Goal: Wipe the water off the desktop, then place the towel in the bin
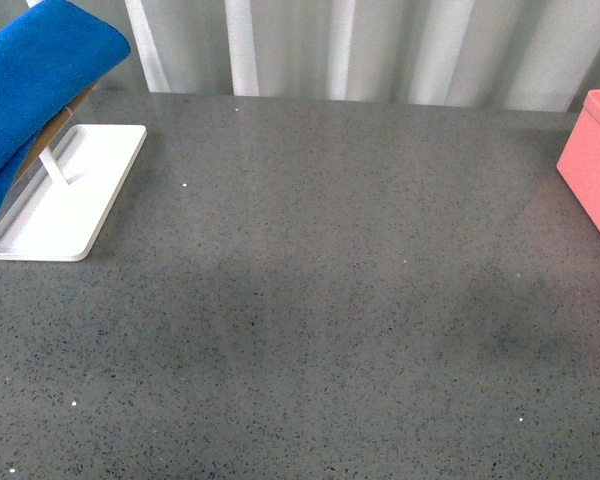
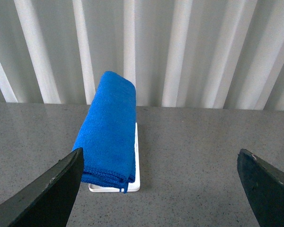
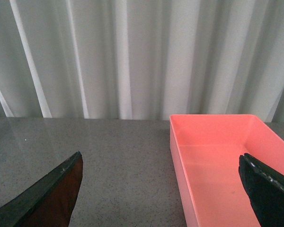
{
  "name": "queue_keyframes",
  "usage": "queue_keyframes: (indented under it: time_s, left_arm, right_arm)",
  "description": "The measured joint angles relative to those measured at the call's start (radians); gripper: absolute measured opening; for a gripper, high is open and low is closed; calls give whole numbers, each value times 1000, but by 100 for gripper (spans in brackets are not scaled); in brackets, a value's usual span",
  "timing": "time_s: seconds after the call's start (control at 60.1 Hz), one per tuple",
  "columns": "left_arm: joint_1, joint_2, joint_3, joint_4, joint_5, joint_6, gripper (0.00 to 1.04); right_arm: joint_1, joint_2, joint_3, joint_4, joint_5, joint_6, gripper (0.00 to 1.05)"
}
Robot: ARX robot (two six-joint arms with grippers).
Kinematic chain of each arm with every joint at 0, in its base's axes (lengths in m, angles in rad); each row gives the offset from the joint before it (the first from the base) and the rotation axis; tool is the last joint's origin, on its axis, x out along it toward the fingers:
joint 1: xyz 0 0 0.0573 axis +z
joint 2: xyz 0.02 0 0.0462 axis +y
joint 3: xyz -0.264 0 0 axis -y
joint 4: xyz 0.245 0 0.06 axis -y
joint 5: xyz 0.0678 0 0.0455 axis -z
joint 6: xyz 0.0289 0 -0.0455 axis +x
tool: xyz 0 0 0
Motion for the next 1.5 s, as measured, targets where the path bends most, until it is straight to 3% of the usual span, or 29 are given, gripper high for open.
queue_keyframes:
  time_s: [1.231, 1.248, 1.281, 1.331, 1.381, 1.498]
  left_arm:
    - [0, 0, 0, 0, -1, 0, 98]
    - [-11, 11, 4, -16, -30, -24, 98]
    - [-68, 71, 42, -122, -177, -117, 98]
    - [-133, 172, 74, -140, -300, -217, 98]
    - [-178, 277, 103, -89, -344, -278, 98]
    - [-224, 525, 206, 116, -316, -306, 98]
  right_arm:
    - [0, 0, 0, 0, 0, 0, 98]
    - [0, 0, 0, 0, 0, 0, 98]
    - [0, 0, 0, 0, 0, 0, 98]
    - [0, 0, 0, 0, 1, 0, 98]
    - [0, 0, 0, 0, 0, 0, 98]
    - [0, 0, 0, 0, 0, 0, 98]
